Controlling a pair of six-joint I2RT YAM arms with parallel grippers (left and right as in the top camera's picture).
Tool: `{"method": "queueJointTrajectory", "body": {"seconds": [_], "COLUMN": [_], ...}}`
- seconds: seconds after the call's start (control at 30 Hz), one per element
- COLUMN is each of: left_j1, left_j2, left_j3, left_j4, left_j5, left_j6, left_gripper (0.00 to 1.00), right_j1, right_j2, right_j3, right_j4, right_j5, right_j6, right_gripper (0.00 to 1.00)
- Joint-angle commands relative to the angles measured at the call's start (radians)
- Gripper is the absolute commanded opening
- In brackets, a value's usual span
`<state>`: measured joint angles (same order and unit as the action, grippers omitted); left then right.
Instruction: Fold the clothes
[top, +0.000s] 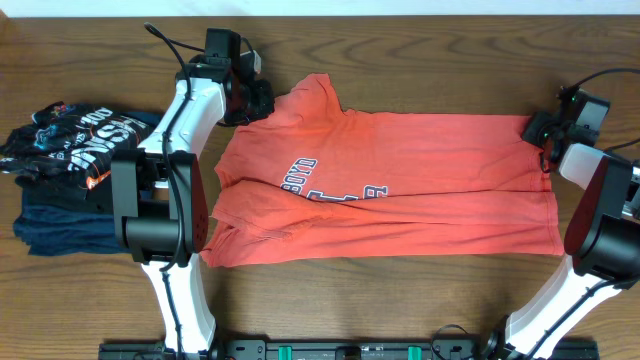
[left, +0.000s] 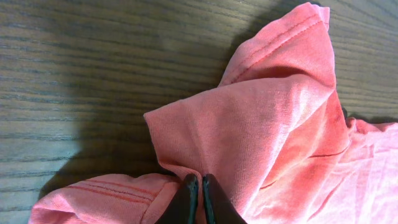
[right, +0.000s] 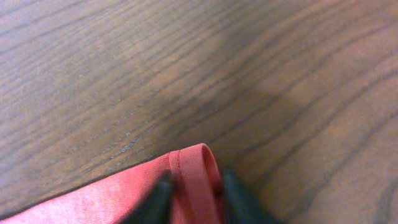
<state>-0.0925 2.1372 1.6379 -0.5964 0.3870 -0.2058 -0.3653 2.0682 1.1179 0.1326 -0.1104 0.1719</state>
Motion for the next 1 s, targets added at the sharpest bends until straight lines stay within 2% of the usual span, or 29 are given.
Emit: {"method": "queueJointTrajectory", "body": {"seconds": [0.0, 0.03, 0.07, 0.27, 0.57, 0.97], "left_j1": [0.001, 0.001, 0.001, 0.002, 0.005, 0.042], "left_j2": [-0.019, -0.019, -0.019, -0.020, -0.087, -0.244], "left_j3": [0.022, 0.022, 0.022, 0.022, 0.022, 0.022], "left_j4": [-0.002, -0.003, -0.005, -0.005, -0.037, -0.299], "left_j5": [0.006, 0.006, 0.006, 0.006, 0.006, 0.006], "left_j6": [0.002, 0.002, 0.002, 0.002, 0.003, 0.003], "left_gripper": [0.06, 0.06, 0.06, 0.06, 0.06, 0.06], "right_j1": [0.006, 0.006, 0.006, 0.003, -0.039, -0.068], "right_j2": [0.027, 0.027, 0.026, -0.004, -0.198, -0.463], "right_j3": [0.002, 0.002, 0.002, 0.005, 0.022, 0.022], "right_j4": [-0.013, -0.015, -0.017, -0.061, -0.227, -0.584], "right_j5": [0.003, 0.003, 0.007, 0.047, 0.104, 0.106], "right_j6": [-0.002, -0.001, -0.001, 0.007, 0.006, 0.006], "right_gripper": [0.08, 0.02, 0.01, 0.01, 0.01, 0.01]}}
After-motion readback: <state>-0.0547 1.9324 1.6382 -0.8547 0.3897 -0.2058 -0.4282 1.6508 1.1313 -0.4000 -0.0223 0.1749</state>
